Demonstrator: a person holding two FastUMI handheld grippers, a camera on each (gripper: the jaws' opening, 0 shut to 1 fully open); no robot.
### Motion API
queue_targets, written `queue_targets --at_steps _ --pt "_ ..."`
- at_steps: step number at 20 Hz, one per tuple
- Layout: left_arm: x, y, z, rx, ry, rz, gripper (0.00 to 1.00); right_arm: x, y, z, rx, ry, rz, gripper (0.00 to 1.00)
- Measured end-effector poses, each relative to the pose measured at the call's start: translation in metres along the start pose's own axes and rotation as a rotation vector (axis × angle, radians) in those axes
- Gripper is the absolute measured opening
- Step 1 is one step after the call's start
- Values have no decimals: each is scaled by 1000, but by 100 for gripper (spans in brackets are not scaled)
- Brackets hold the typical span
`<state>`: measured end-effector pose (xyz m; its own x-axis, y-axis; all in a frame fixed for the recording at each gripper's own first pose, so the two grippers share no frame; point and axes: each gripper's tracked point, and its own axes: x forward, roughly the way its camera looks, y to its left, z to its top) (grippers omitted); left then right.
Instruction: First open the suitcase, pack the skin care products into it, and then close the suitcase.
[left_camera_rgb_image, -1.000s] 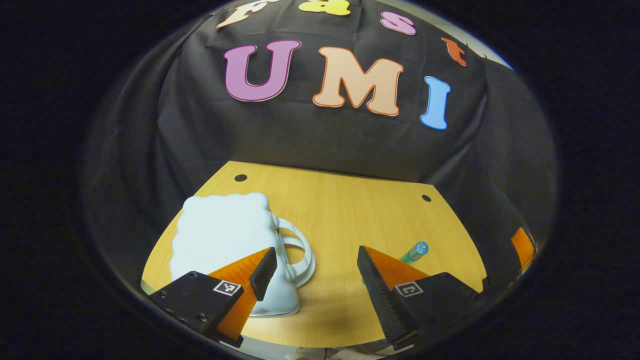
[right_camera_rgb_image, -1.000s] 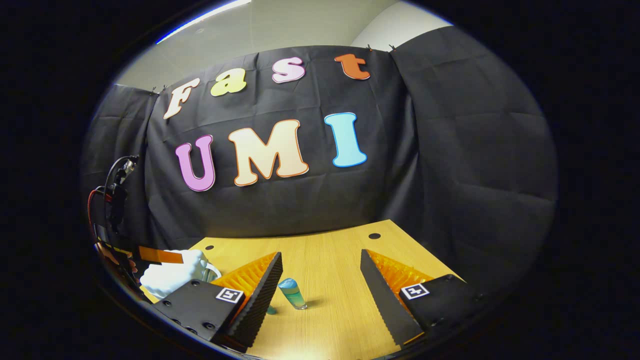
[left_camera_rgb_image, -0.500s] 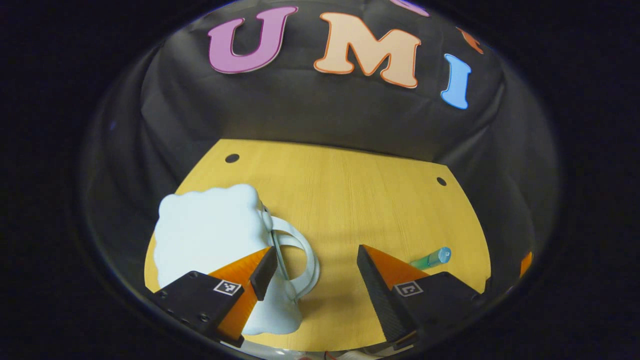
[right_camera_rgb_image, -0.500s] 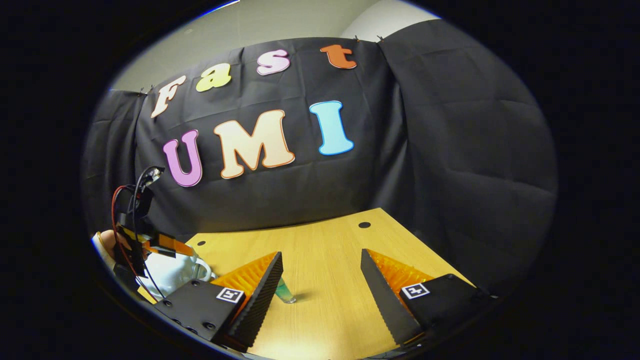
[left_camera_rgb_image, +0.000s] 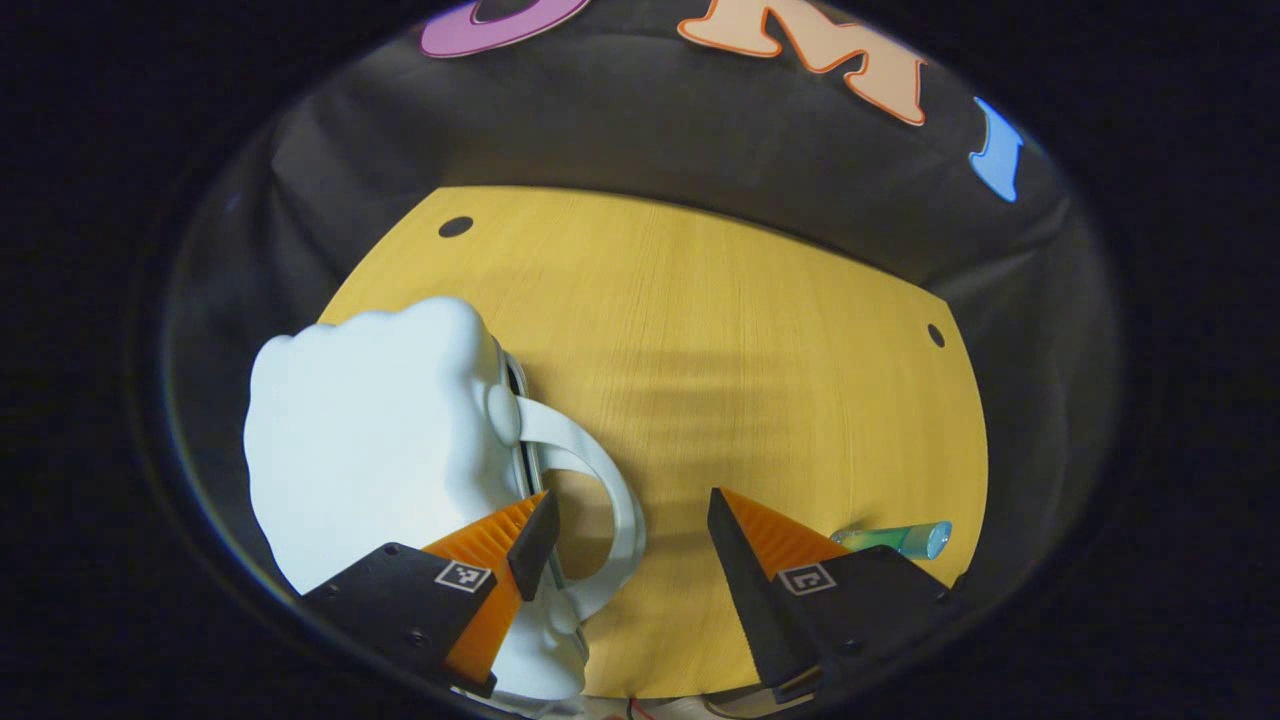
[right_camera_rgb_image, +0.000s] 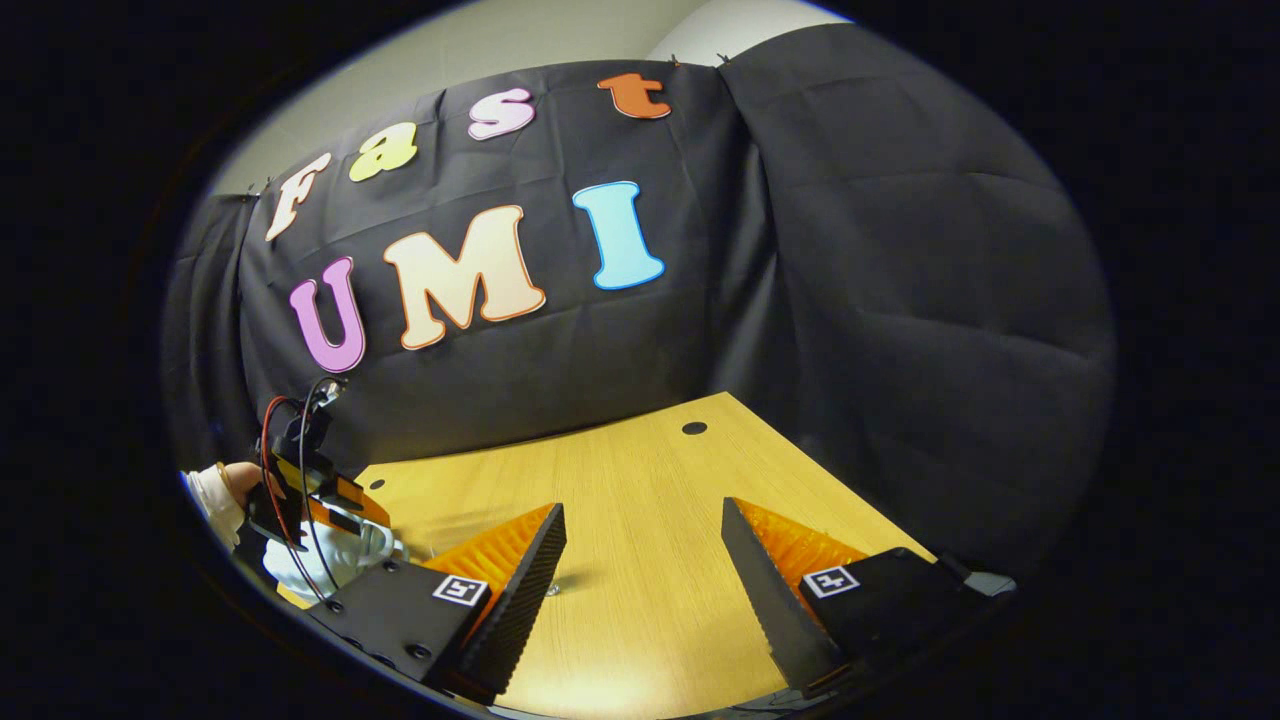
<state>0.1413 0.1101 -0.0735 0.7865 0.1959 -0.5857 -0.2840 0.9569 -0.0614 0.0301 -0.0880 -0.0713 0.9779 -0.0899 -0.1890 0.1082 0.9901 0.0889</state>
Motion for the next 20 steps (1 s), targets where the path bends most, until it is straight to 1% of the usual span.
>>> queue_targets --at_steps 1,2,3,4,5,8,9,10,11,13,16,17,18,19,20 --pt "5 1 -2 -1 21 11 89 2 -2 -1 2 2 1 98" --pt "8 3 -4 -1 40 24 84 3 -3 0 3 3 2 98" --pt "13 5 -4 2 56 37 81 5 -3 -4 3 9 3 98" --pt "17 7 -5 6 74 54 80 7 -3 -6 4 18 4 98" --pt "22 8 -7 7 92 62 75 9 -4 -8 5 24 5 98" --pt "34 12 -12 12 142 87 71 9 -6 -11 8 32 7 98" --pt "37 15 -13 18 153 98 66 10 -8 -13 7 33 3 98" --pt "39 18 -15 17 164 113 63 10 -11 -13 7 36 0 98" --pt "42 18 -16 13 173 113 58 11 -13 -14 9 38 -3 98" --pt "46 20 -20 4 197 116 46 11 -18 -15 17 42 -8 98" --pt "54 22 -25 -10 222 116 35 12 -24 -14 18 44 -15 98" --pt "57 20 -28 -21 233 107 30 13 -25 -15 16 44 -16 98" --pt "60 18 -32 -36 249 100 28 13 -26 -15 13 46 -17 98" --pt "62 15 -33 -53 261 91 23 14 -26 -16 11 49 -16 98" --pt "60 16 -34 -68 271 98 17 14 -27 -16 10 51 -15 98"
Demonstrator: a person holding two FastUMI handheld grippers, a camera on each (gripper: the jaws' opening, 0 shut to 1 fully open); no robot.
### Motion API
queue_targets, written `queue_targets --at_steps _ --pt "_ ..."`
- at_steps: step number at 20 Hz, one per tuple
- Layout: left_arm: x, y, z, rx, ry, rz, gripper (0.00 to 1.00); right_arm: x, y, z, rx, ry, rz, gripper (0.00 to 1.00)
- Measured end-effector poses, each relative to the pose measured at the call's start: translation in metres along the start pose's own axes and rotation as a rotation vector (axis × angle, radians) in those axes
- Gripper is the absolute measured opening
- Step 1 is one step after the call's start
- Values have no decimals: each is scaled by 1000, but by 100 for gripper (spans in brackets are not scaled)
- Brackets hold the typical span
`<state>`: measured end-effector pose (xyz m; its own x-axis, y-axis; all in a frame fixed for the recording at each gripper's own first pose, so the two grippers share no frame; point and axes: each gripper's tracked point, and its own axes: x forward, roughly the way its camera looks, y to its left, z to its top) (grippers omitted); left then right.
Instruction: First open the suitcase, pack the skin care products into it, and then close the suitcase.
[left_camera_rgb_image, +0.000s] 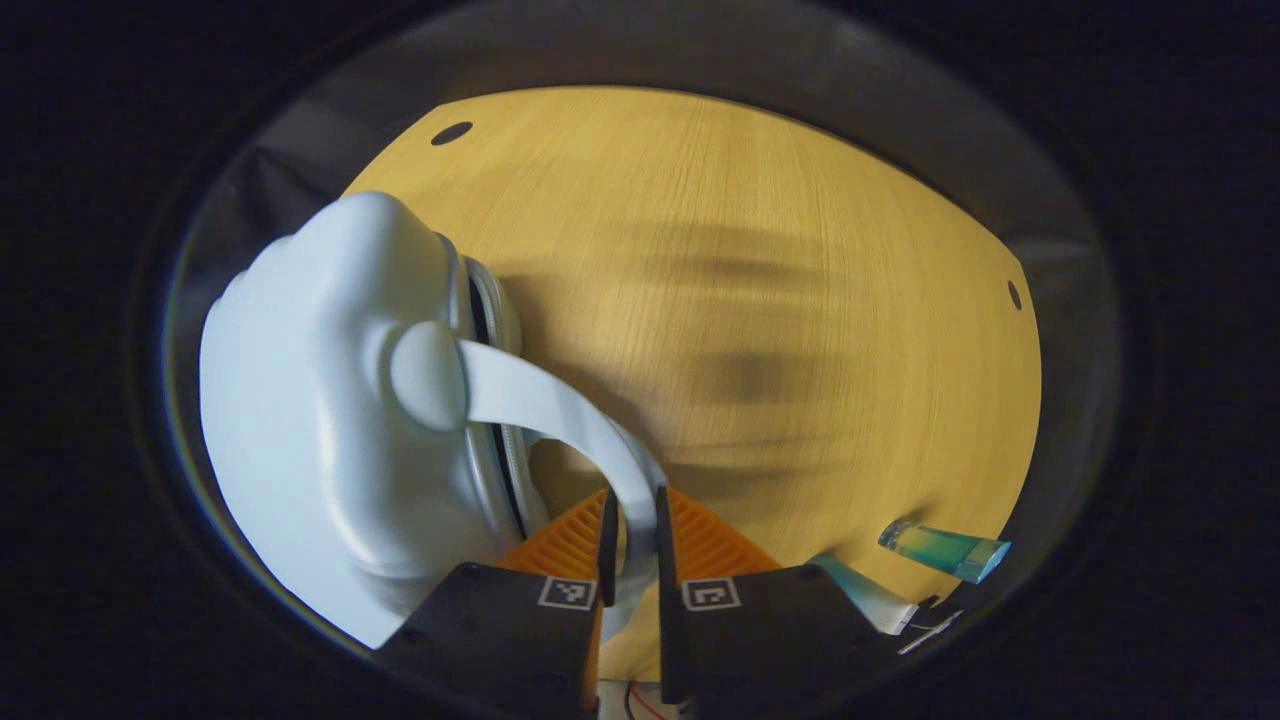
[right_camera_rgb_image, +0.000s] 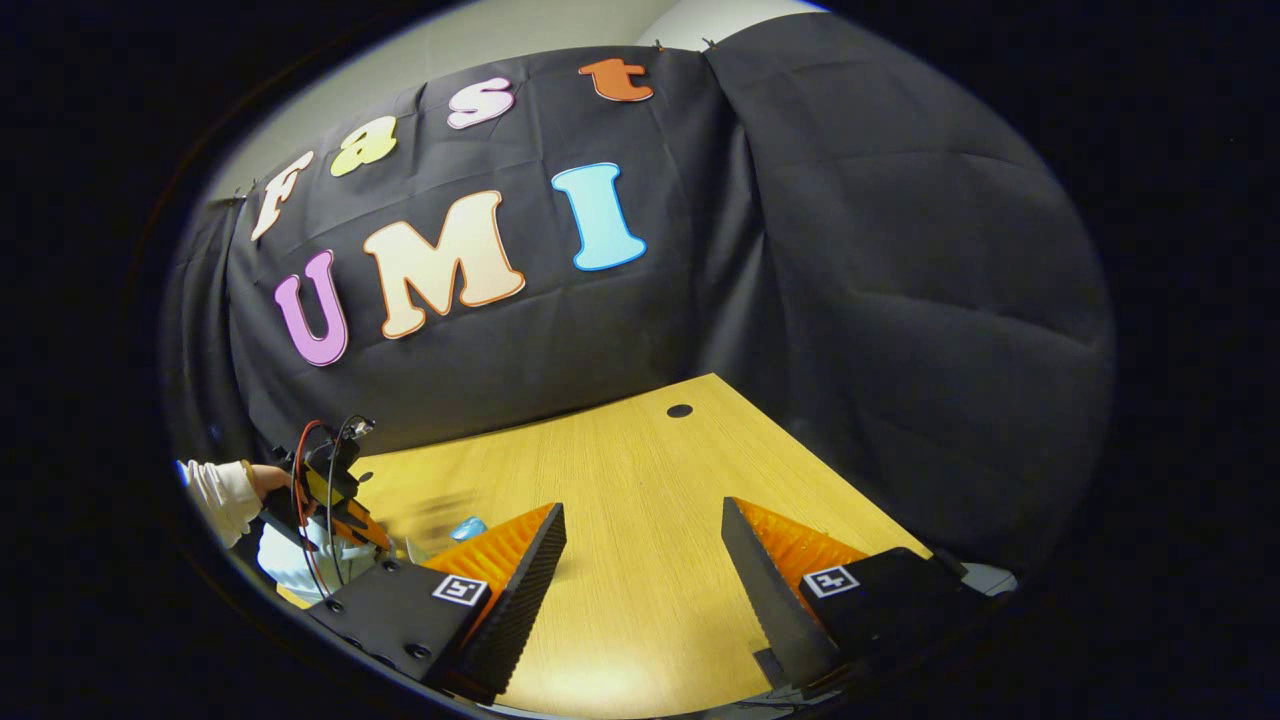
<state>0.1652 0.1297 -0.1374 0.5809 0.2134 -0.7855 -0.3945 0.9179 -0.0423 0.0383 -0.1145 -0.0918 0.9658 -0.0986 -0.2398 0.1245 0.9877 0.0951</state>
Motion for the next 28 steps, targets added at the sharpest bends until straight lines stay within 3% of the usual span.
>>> queue_targets --at_steps 1,5,6,7,15,23,28 --pt "-1 -1 3 4 -9 -1 10 0 0 -1 -4 1 0 98" --pt "-5 -4 2 12 -13 -29 4 3 -1 -6 -16 14 3 98" --pt "-7 -5 2 9 -17 -42 4 3 0 -6 -20 17 8 94" --pt "-9 -5 3 6 -18 -52 4 4 2 -7 -24 20 13 98" --pt "-52 -9 11 35 -72 -163 3 8 38 -12 -67 29 88 98" --pt "-120 9 25 -31 -251 -288 3 -2 77 -20 -73 26 158 98" --pt "-149 32 31 -84 -344 -319 3 -11 101 -20 -97 18 199 98"
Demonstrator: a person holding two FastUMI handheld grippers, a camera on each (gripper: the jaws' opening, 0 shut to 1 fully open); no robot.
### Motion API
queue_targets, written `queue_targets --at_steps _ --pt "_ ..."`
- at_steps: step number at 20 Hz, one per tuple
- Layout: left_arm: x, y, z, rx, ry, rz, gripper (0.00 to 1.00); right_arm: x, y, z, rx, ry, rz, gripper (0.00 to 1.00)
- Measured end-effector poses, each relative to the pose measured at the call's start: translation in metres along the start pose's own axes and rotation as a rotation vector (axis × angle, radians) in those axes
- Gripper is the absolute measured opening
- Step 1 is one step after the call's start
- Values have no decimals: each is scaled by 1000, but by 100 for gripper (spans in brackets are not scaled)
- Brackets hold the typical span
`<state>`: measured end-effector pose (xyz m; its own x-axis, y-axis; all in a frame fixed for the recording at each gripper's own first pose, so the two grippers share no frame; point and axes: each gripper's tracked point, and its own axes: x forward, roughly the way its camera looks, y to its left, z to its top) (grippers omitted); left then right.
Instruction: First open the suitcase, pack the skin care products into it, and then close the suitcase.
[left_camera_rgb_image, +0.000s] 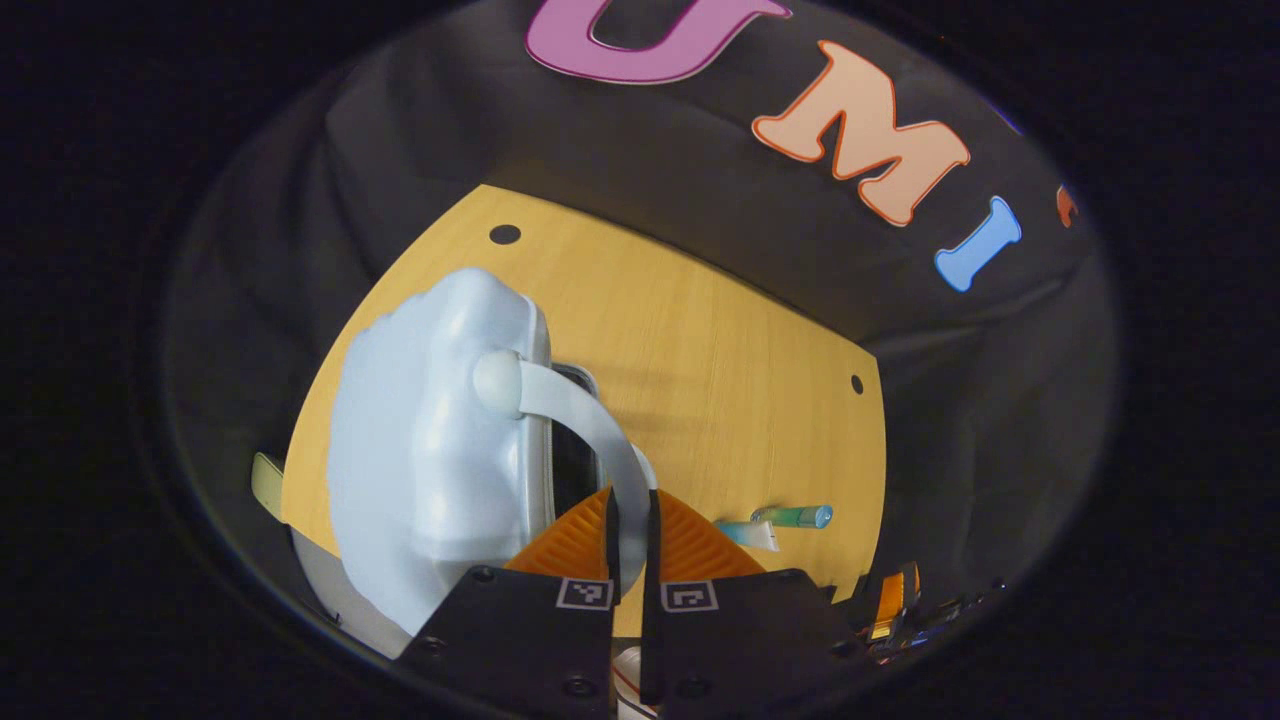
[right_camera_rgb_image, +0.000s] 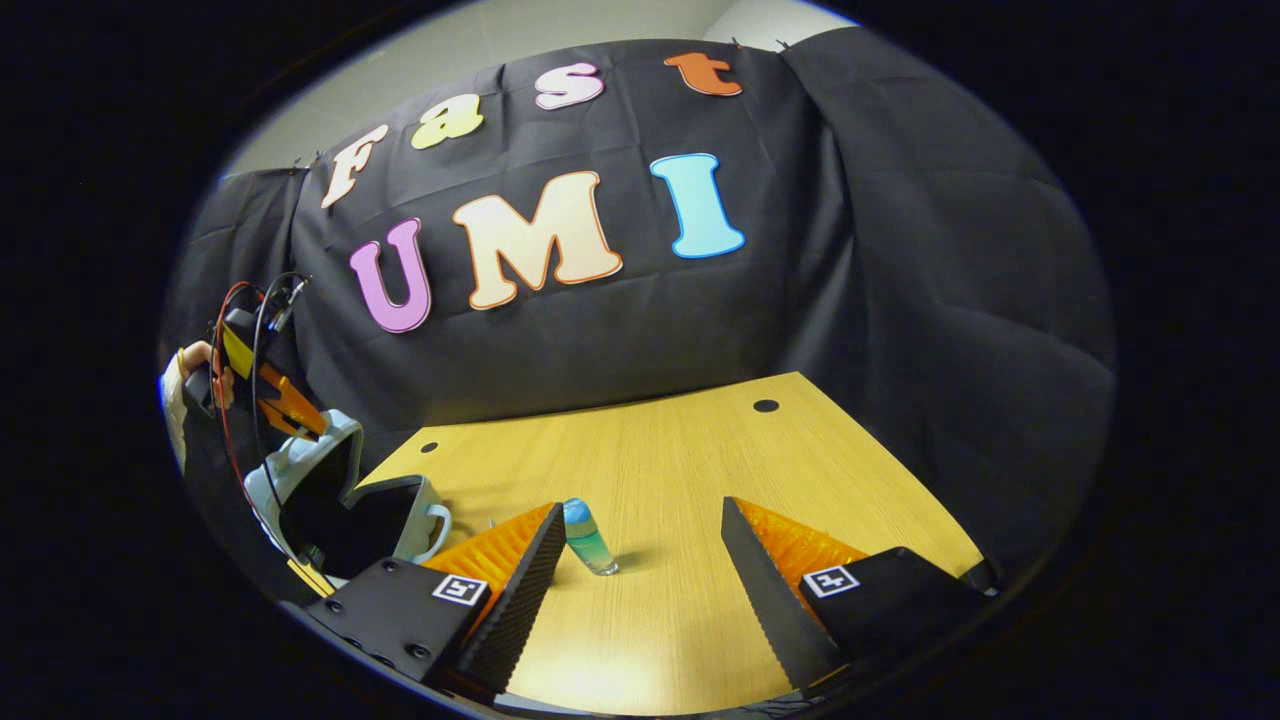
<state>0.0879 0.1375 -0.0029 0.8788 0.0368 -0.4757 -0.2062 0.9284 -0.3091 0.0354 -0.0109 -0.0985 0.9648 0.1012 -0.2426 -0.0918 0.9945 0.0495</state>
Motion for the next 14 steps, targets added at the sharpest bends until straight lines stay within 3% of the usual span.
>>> queue_targets --at_steps 7,14 --pt "-36 37 20 -27 -95 22 3 -3 32 1 -14 -4 37 98" --pt "-96 143 32 -71 -186 119 3 -7 64 3 -45 -21 55 98"
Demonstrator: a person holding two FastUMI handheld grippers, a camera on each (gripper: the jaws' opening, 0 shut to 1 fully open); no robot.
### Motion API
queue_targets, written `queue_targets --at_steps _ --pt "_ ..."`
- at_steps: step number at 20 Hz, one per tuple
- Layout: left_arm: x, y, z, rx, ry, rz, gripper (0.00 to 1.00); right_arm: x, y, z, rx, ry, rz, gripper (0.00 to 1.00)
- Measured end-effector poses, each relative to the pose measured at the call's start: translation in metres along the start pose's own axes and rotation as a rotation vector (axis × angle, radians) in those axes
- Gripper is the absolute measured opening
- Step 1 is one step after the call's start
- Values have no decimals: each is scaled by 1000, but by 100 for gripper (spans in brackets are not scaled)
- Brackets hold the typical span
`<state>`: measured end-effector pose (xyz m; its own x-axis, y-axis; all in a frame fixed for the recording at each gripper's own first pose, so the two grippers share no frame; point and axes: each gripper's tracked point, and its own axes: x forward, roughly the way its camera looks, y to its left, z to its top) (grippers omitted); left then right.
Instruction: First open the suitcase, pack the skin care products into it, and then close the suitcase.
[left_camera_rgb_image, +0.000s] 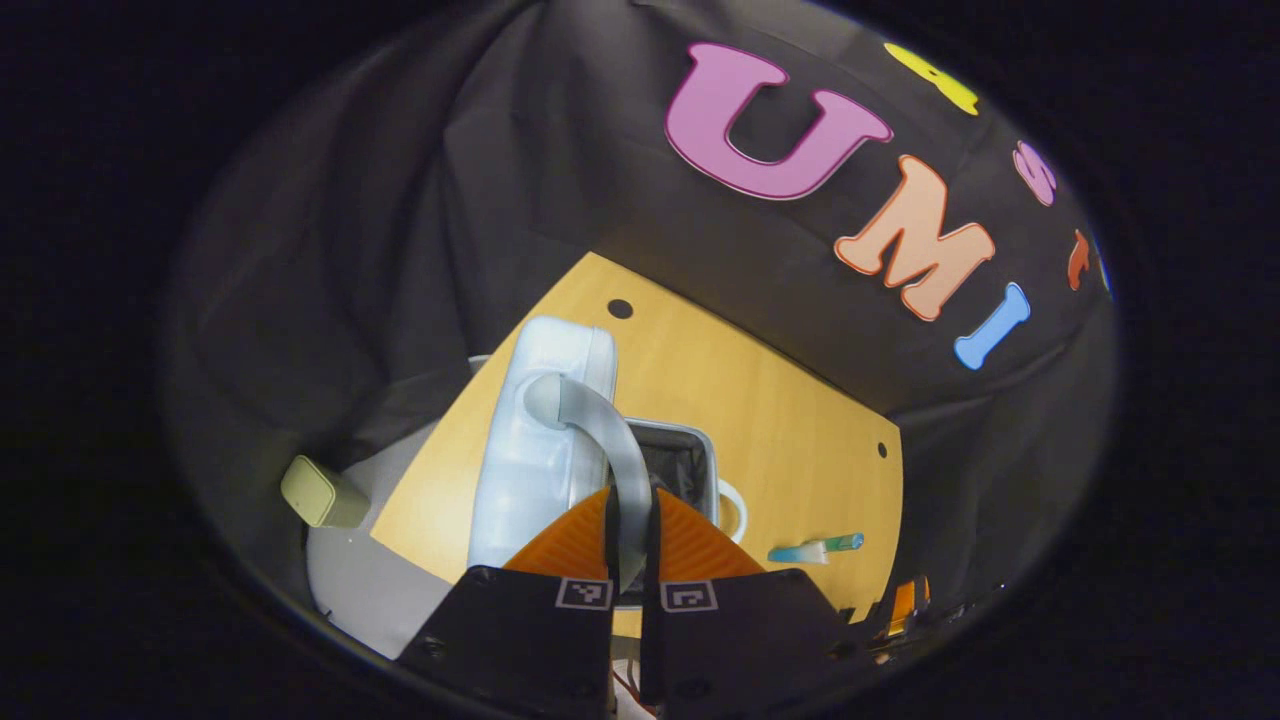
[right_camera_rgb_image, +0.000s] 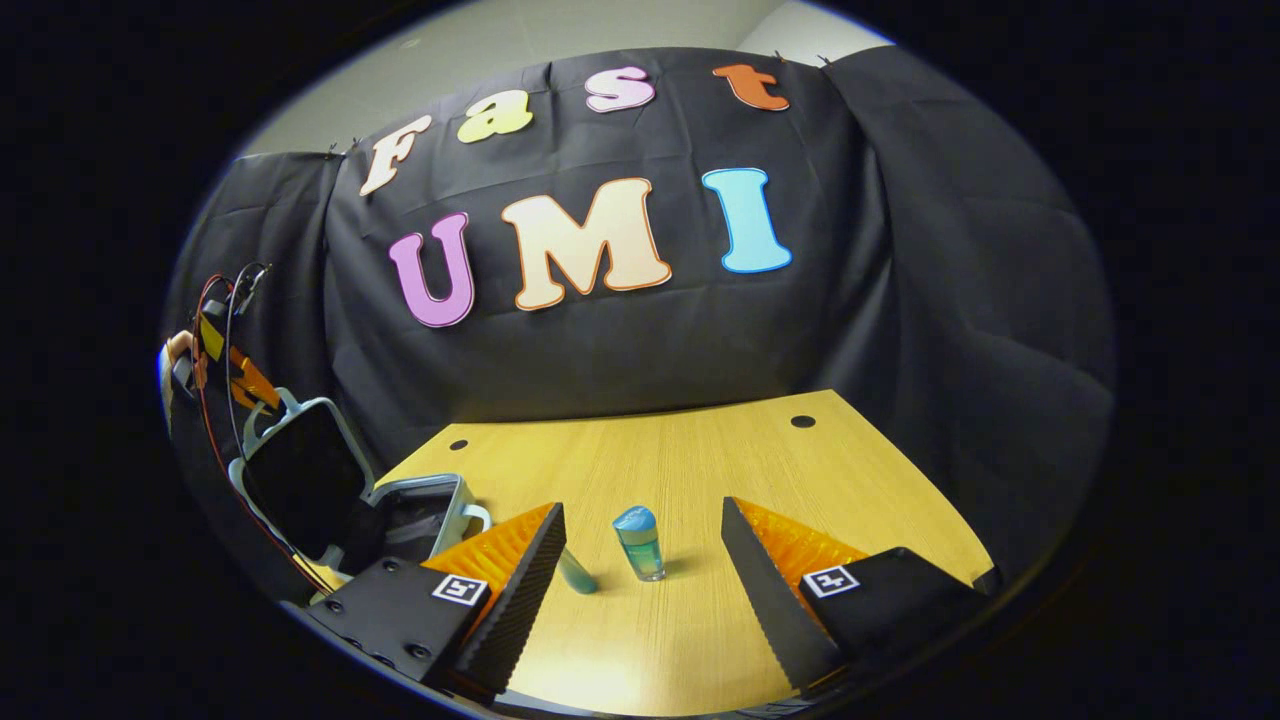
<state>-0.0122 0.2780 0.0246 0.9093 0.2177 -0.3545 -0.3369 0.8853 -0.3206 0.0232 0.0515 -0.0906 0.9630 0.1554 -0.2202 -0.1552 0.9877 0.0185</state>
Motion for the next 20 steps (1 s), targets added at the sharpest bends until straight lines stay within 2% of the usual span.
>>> queue_targets --at_steps 1,4,5,11,15,20 --pt "-3 19 1 20 -11 44 3 1 4 -1 7 -1 3 98" --pt "-11 92 1 137 -31 242 3 4 15 -5 9 0 0 98" --pt "-12 107 -3 138 -19 263 2 6 19 -6 5 -2 -2 98" --pt "-2 163 -30 -10 10 288 2 8 35 -9 8 3 -2 98" --pt "15 208 -71 -83 66 334 1 6 39 -12 -1 13 -4 98" --pt "41 240 -126 -194 113 354 1 6 48 -16 -8 30 20 98"
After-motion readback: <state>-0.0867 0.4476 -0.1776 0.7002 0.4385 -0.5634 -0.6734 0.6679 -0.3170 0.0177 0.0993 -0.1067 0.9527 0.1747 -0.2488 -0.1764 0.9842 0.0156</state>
